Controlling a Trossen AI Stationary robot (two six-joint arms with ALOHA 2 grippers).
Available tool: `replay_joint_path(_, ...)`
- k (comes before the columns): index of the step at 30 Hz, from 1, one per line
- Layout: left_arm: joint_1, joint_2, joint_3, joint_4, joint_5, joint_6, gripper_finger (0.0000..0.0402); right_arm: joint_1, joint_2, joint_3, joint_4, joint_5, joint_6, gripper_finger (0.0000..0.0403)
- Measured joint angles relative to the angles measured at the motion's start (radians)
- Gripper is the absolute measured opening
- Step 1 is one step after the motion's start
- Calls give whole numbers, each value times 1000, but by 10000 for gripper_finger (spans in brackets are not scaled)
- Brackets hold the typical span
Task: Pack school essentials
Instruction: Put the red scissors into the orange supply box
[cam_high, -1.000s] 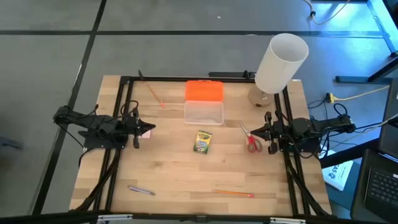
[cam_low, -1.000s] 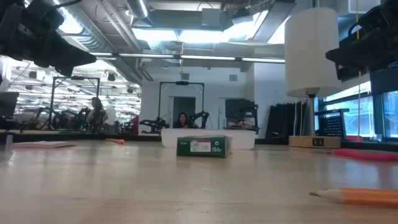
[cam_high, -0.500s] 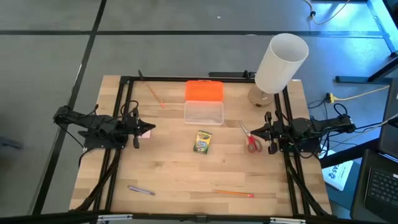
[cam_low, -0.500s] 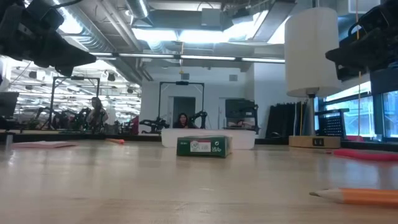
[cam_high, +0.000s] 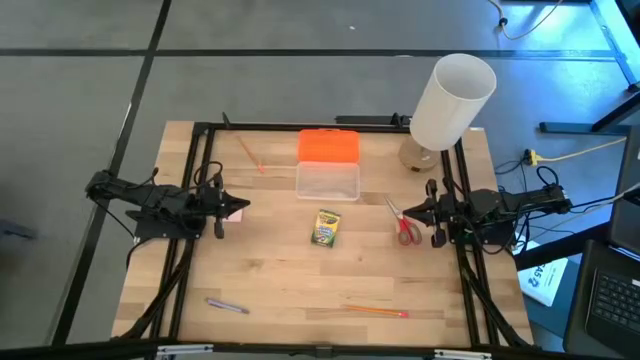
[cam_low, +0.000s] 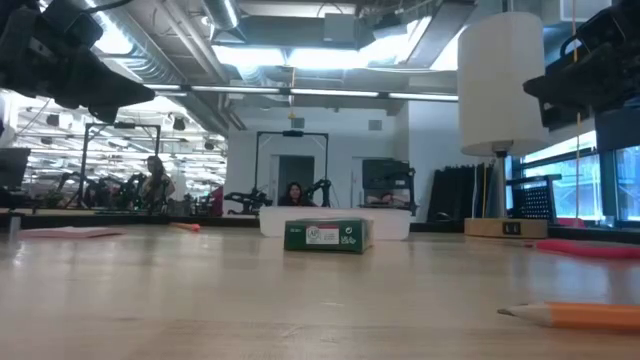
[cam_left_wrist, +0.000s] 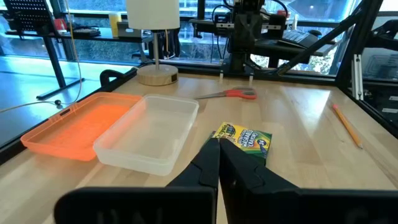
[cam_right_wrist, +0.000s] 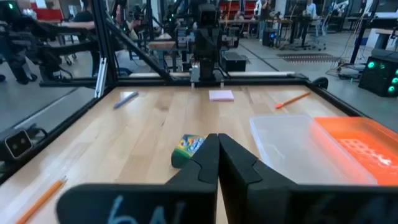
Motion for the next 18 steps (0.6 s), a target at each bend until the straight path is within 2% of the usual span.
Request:
replay_joint_path(10, 0, 0, 0, 0, 0, 0, 0, 0, 0, 0, 130, -10, 6, 6)
replay_joint_path(18, 0, 0, 0, 0, 0, 0, 0, 0, 20, 105, 139, -122, -56, 2)
